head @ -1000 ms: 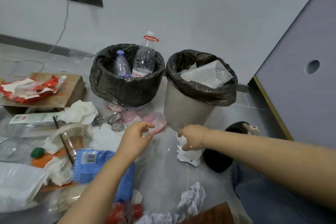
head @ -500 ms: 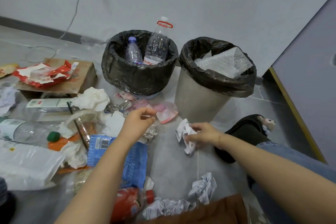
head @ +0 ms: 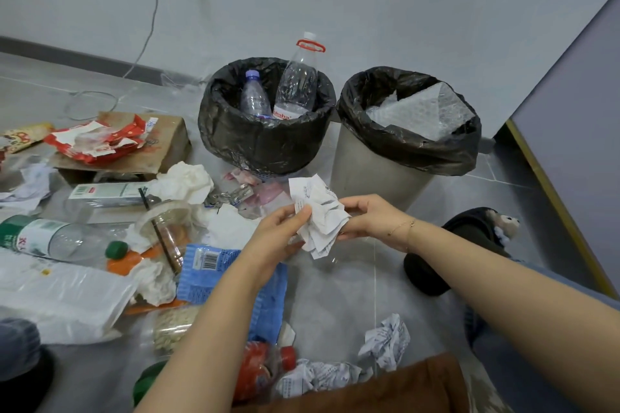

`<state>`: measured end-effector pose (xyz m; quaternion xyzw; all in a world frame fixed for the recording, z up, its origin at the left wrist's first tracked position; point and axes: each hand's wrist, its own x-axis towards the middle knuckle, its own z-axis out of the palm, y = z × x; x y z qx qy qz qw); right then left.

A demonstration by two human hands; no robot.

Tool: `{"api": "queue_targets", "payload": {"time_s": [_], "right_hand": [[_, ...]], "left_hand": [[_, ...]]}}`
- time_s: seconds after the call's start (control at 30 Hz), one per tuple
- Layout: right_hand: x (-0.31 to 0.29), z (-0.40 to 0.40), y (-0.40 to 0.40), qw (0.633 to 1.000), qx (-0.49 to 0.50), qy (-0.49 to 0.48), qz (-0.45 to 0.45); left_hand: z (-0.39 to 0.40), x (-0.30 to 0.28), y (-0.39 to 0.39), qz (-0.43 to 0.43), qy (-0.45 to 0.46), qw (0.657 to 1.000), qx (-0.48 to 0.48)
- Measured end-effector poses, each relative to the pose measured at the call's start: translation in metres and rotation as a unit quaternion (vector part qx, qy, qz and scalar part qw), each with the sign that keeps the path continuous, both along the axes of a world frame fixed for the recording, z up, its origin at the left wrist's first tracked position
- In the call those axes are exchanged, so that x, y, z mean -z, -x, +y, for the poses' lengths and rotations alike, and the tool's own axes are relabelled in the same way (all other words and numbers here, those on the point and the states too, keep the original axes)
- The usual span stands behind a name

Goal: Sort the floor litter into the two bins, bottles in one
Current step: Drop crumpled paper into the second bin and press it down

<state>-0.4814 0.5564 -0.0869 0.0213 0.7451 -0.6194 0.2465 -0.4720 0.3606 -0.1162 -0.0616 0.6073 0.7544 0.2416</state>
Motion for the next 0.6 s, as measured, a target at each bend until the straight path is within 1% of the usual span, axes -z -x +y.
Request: {"api": "queue_targets", "payload": {"time_s": [0.07, 0.17, 0.27, 0.3, 0.33, 0.37, 0.4, 0.43, 0.47, 0.5, 0.53, 0.6], "right_hand": [[-0.002, -0.002, 0.000, 1.000, 0.004, -0.016, 0.009], [-0.005, -0.005, -0.002, 0.999, -0.010, -0.034, 0.002], [-0.009, -0.001, -0.004, 0.999, -0.022, -0.036, -0.028], [-0.009, 0.003, -0.005, 0.997, -0.034, -0.059, -0.044], [-0.009, 0.006, -0.008, 0.990, -0.062, -0.116, -0.061], [-0.008, 0.009, -0.014, 0.970, -0.111, -0.203, -0.079], [-0.004, 0.012, -0.021, 0.934, -0.173, -0.295, -0.105], [0.003, 0.013, -0.030, 0.889, -0.233, -0.368, -0.140], [0.012, 0.014, -0.039, 0.848, -0.279, -0.414, -0.176], [0.021, 0.014, -0.048, 0.817, -0.313, -0.441, -0.201], [0.030, 0.014, -0.057, 0.797, -0.336, -0.456, -0.211], [0.048, 0.014, -0.072, 0.763, -0.382, -0.484, -0.192]], "left_hand": [[0.000, 0.002, 0.002, 0.010, 0.017, 1.000, -0.012], [-0.001, 0.001, 0.004, 0.021, 0.030, 0.999, 0.015], [-0.002, -0.004, 0.009, 0.032, 0.024, 0.999, 0.020], [-0.004, -0.005, 0.011, 0.035, 0.025, 0.999, 0.003], [-0.007, -0.006, 0.013, 0.040, 0.028, 0.999, -0.019], [-0.011, -0.005, 0.015, 0.043, 0.030, 0.998, -0.040], [-0.015, -0.005, 0.017, 0.047, 0.028, 0.997, -0.056], [-0.019, -0.004, 0.019, 0.051, 0.027, 0.996, -0.065], [-0.023, -0.002, 0.020, 0.054, 0.025, 0.996, -0.069], [-0.026, -0.002, 0.021, 0.056, 0.022, 0.996, -0.071], [-0.028, -0.001, 0.022, 0.058, 0.017, 0.995, -0.073], [-0.033, 0.000, 0.024, 0.061, 0.006, 0.995, -0.083]]}}
